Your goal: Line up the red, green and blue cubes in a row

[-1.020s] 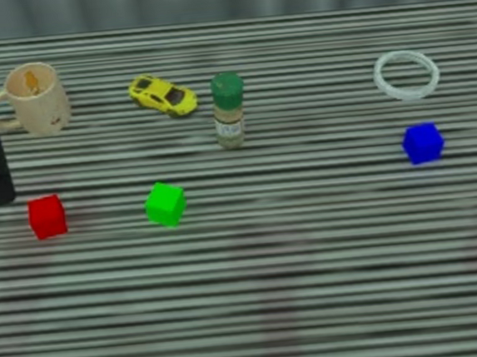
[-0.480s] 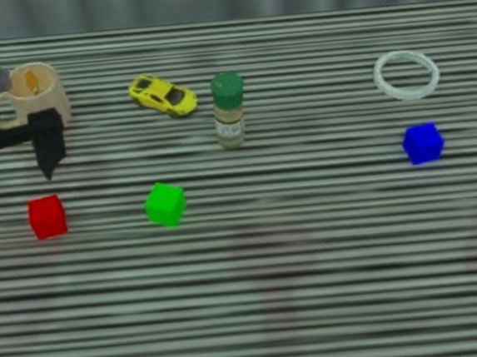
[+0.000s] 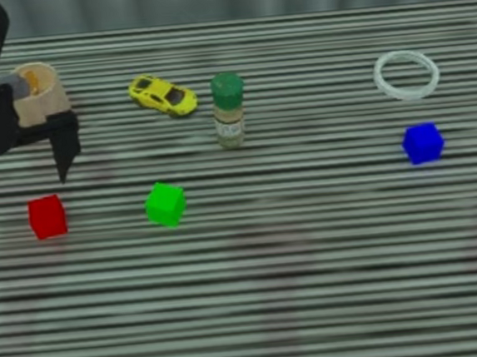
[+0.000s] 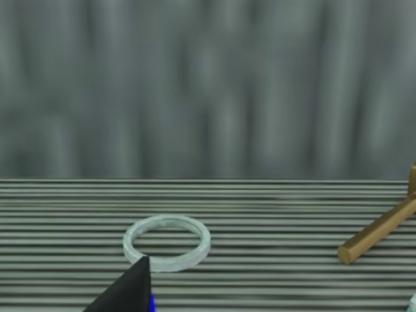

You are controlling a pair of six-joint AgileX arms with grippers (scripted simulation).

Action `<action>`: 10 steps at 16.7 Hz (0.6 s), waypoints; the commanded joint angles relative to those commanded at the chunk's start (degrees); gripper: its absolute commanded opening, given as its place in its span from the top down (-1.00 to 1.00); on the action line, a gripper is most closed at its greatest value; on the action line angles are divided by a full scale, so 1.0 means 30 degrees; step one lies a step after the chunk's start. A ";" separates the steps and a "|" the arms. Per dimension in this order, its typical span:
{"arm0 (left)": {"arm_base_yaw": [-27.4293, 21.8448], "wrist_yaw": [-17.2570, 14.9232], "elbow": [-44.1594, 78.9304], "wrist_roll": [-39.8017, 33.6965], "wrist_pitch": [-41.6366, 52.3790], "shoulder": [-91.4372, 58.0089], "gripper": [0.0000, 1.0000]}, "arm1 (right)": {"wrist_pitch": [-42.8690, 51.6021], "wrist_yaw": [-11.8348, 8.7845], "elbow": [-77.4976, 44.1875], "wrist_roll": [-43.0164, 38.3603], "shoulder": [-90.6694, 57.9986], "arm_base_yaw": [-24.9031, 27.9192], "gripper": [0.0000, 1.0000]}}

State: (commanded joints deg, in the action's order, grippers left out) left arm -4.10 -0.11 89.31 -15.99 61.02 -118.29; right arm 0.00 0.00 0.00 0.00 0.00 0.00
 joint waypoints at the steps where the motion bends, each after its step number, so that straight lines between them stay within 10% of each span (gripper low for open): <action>1: 0.0000 0.0000 0.0000 0.0000 0.0000 0.0000 -1.00 | 0.0000 0.0000 0.0000 0.0000 0.0000 0.0000 -1.00; 10: 0.0044 -0.0014 -0.2081 0.0068 -0.3888 -0.1674 -1.00 | 0.0000 0.0000 0.0000 0.0000 0.0000 0.0000 -1.00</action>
State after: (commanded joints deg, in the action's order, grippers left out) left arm -3.97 -0.15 83.07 -15.79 49.36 -123.31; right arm 0.00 0.00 0.00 0.00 0.00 0.00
